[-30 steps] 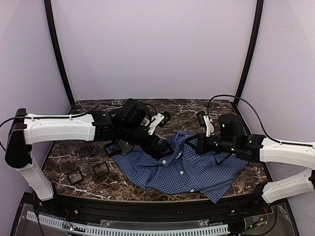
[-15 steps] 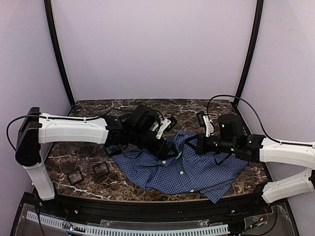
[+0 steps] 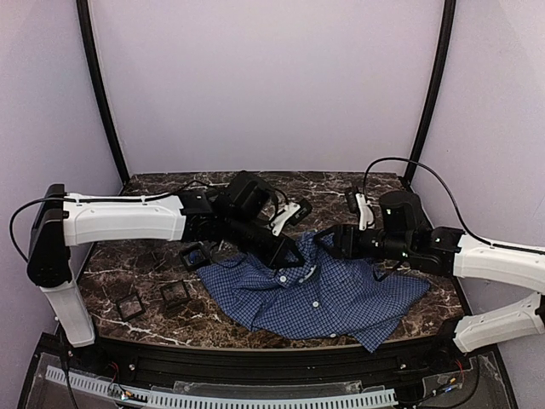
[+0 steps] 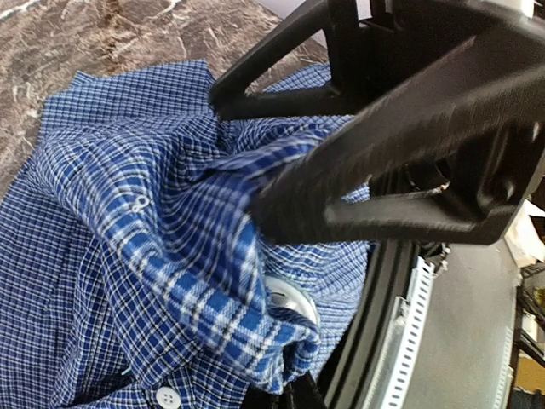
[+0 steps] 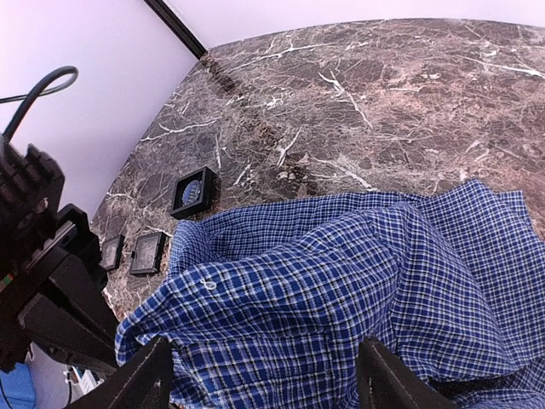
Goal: Remove the brooch from the garment
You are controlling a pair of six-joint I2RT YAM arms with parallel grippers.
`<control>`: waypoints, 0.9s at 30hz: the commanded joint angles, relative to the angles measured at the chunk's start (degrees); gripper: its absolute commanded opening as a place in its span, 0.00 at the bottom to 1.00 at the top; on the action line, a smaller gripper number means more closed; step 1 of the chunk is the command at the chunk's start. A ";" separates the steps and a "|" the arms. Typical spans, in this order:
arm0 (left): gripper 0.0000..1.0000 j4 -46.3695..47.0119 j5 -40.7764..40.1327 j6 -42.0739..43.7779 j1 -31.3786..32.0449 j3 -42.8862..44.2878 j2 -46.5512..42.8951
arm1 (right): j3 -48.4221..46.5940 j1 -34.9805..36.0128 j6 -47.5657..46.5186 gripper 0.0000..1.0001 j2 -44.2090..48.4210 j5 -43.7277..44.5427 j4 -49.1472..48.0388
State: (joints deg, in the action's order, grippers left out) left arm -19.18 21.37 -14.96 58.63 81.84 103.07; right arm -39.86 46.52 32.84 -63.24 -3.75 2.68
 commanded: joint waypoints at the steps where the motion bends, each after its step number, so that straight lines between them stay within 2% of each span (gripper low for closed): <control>1: 0.01 -3.66 9.75 0.04 -3.30 1.30 -4.15 | -2.49 0.77 5.19 0.76 4.04 2.42 4.92; 7: 0.01 0.45 15.44 0.70 -7.79 -2.99 -6.49 | -4.44 5.87 15.13 0.74 7.44 8.17 9.04; 12: 0.01 2.44 16.41 1.03 -9.85 -5.72 -8.76 | -5.58 13.15 23.83 0.60 5.57 11.71 8.89; 16: 0.01 2.93 16.75 0.54 -9.94 -7.12 -9.49 | -9.49 18.54 27.04 0.57 2.99 18.47 12.69; 20: 0.01 3.03 15.96 -0.84 -9.95 -7.56 -9.30 | -10.94 20.50 27.14 0.56 0.40 19.18 10.21; 24: 0.01 3.14 15.80 -1.42 -9.99 -7.78 -9.04 | -11.09 20.69 28.84 0.45 -4.95 16.71 5.57; 27: 0.01 3.18 15.56 -1.39 -9.96 -7.90 -9.07 | -10.33 20.95 30.01 0.43 -7.12 14.88 1.44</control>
State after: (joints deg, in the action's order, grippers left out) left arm -17.17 36.62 -15.88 48.75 74.83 96.27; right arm -50.15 66.72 60.69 -68.05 12.62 10.31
